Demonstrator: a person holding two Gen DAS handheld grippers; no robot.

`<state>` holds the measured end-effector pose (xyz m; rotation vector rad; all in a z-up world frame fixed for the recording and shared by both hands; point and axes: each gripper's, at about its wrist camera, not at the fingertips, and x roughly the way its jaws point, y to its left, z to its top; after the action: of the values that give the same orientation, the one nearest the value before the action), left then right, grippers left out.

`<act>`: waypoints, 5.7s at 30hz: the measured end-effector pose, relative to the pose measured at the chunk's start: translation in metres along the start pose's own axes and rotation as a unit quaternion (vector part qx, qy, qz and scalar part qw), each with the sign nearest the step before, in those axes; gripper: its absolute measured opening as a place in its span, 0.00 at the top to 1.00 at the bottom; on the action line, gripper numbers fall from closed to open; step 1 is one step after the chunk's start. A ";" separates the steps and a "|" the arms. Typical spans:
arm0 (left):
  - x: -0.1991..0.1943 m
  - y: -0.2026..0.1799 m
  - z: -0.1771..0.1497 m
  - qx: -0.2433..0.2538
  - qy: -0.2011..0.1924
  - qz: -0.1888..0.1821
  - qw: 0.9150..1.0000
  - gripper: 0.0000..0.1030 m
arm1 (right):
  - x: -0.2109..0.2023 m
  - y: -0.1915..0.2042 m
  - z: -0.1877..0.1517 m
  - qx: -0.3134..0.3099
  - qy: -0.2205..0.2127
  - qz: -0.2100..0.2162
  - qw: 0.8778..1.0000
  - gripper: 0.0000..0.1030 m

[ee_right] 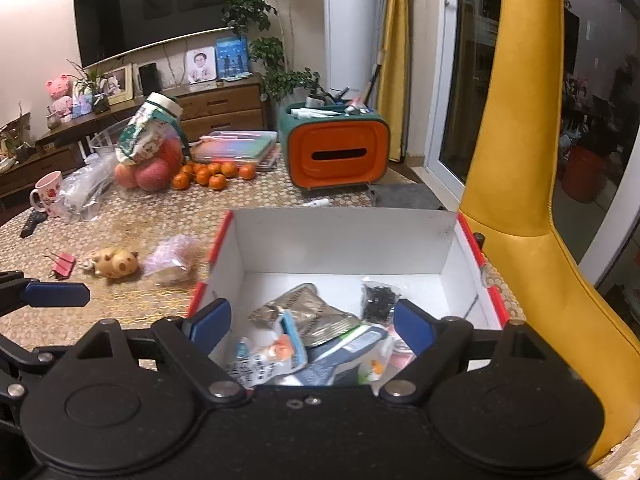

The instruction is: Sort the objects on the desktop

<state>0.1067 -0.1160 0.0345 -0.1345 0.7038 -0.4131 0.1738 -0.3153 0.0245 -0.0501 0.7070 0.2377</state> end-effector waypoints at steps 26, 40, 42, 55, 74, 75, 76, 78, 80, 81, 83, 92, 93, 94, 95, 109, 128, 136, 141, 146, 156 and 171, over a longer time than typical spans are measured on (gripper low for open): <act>-0.079 0.126 -0.048 -0.074 -0.041 0.112 0.990 0.00 | 0.002 0.142 -0.017 -0.060 -0.016 0.066 0.996 0.12; -0.077 0.189 -0.058 -0.102 -0.042 0.179 0.978 0.00 | 0.041 0.179 -0.015 -0.074 0.001 0.075 0.994 0.12; -0.073 0.197 -0.056 -0.106 -0.038 0.185 0.976 0.00 | 0.050 0.180 -0.013 -0.075 0.004 0.075 0.994 0.12; -0.045 0.259 -0.049 -0.125 -0.022 0.231 0.965 0.00 | 0.108 0.183 0.011 -0.090 0.017 0.069 0.993 0.12; 0.006 0.312 -0.038 -0.115 -0.010 0.281 0.953 0.00 | 0.197 0.171 0.041 -0.053 0.056 0.049 0.996 0.19; 0.008 0.314 -0.037 -0.116 -0.010 0.282 0.952 0.01 | 0.201 0.172 0.041 -0.055 0.058 0.047 0.996 0.20; 0.011 0.316 -0.037 -0.118 -0.010 0.283 0.952 0.01 | 0.205 0.172 0.041 -0.057 0.058 0.045 0.996 0.20; 0.015 0.321 -0.036 -0.120 -0.011 0.285 0.951 0.01 | 0.211 0.173 0.042 -0.057 0.060 0.043 0.996 0.21; 0.019 0.324 -0.036 -0.121 -0.012 0.284 0.951 0.01 | 0.217 0.174 0.043 -0.057 0.062 0.040 0.996 0.22; 0.021 0.325 -0.037 -0.121 -0.013 0.282 0.952 0.01 | 0.220 0.174 0.044 -0.057 0.063 0.037 0.996 0.22; 0.024 0.326 -0.037 -0.119 -0.013 0.283 0.951 0.04 | 0.226 0.173 0.044 -0.055 0.068 0.034 0.996 0.24; 0.039 0.336 -0.040 -0.128 -0.002 0.285 0.950 0.22 | 0.242 0.175 0.040 -0.048 0.083 0.031 0.995 0.29; 0.040 0.336 -0.040 -0.128 0.000 0.285 0.950 0.23 | 0.244 0.175 0.040 -0.048 0.084 0.030 0.995 0.30; 0.042 0.336 -0.041 -0.126 0.001 0.287 0.950 0.23 | 0.245 0.176 0.040 -0.049 0.085 0.029 0.995 0.30; 0.044 0.336 -0.041 -0.124 0.002 0.288 0.950 0.23 | 0.246 0.177 0.039 -0.051 0.086 0.028 0.995 0.30; 0.053 0.329 -0.043 -0.076 -0.002 0.301 0.950 0.37 | 0.264 0.184 0.029 -0.061 0.103 0.029 0.992 0.36; 0.050 0.325 -0.041 -0.086 -0.009 0.281 0.956 0.67 | 0.253 0.183 0.027 -0.066 0.099 0.023 0.993 0.48; 0.036 0.321 -0.042 -0.106 -0.010 0.272 0.956 0.68 | 0.229 0.177 0.033 -0.062 0.082 0.025 0.994 0.48; 0.024 0.317 -0.044 -0.112 -0.015 0.273 0.955 0.68 | 0.208 0.174 0.038 -0.059 0.065 0.029 0.996 0.49; 0.008 0.309 -0.046 -0.118 -0.020 0.267 0.956 0.68 | 0.186 0.173 0.041 -0.053 0.052 0.042 0.996 0.49; -0.019 0.288 -0.053 -0.128 -0.014 0.253 0.959 0.68 | 0.148 0.178 0.032 -0.065 0.060 0.070 0.994 0.49; -0.048 0.233 -0.057 -0.120 -0.003 0.218 0.969 0.68 | 0.087 0.163 0.010 -0.077 0.064 0.089 0.991 0.49</act>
<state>0.1116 0.1169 -0.0393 -0.2031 0.7522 0.0944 0.2060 -0.1380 -0.0188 -0.1505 0.8217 0.4626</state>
